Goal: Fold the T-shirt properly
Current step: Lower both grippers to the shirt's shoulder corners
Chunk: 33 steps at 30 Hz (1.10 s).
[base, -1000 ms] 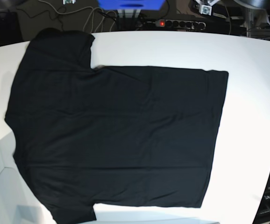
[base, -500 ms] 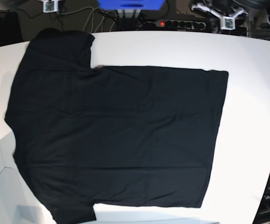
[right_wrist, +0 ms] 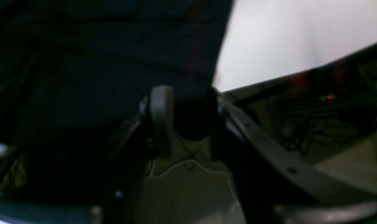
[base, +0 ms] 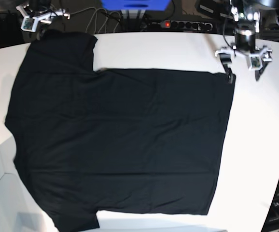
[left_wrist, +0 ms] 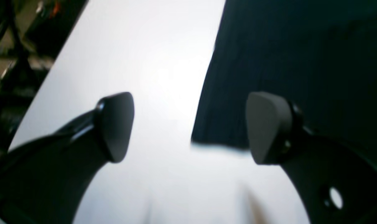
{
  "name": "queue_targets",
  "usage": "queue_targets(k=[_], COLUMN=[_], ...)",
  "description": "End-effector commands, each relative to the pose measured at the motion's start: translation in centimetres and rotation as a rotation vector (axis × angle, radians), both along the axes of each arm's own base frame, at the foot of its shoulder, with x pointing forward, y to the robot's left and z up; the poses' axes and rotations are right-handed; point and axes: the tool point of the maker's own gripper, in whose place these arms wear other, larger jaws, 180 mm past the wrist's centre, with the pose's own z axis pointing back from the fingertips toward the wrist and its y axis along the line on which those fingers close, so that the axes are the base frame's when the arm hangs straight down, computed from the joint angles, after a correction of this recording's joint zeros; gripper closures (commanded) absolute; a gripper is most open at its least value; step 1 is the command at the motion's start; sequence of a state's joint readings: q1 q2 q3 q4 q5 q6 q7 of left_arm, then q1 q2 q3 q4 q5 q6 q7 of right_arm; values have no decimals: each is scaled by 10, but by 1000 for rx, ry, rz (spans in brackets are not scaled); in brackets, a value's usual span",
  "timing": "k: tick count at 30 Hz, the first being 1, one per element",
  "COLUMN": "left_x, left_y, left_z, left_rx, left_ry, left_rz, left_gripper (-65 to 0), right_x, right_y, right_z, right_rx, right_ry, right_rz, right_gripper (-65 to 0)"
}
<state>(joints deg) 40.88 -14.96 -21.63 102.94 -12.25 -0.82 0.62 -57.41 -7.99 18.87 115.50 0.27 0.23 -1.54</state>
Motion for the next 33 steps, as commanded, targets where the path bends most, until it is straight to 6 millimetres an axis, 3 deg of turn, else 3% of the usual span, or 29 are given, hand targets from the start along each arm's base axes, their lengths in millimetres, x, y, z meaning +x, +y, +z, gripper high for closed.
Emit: queue_targets(k=[1,5,9,12,21,28,33], left_x=[5,24,29,24,-4,5,10], left_y=[8,23,11,-8,28,11,9], left_z=[0,-14,-25,-34,-55,-58,-57], left_rx=[13,5,-35,-101,-139,-178,-184], left_ry=[-14,-22,-4,5,90,111,104], left_rz=[19,63,8,-31,154,72,57], left_gripper=[-533,-533,-534,-534,-534,-534,-534], right_x=[4,14,14,14,26,27,27], right_y=[-3,-9,-10,-10,-10,-8,-9], right_z=[9,13,13,13,17,16,16], right_rx=[-20,-33,-36,-37,-39,-35,-36], right_ry=[-34,-67,-68,-69,-102,-104,-104], right_rz=[-3,-20,-21,-20,-15,-13,-13], right_gripper=[-207,-210,-210,-210,-210,-210,-210])
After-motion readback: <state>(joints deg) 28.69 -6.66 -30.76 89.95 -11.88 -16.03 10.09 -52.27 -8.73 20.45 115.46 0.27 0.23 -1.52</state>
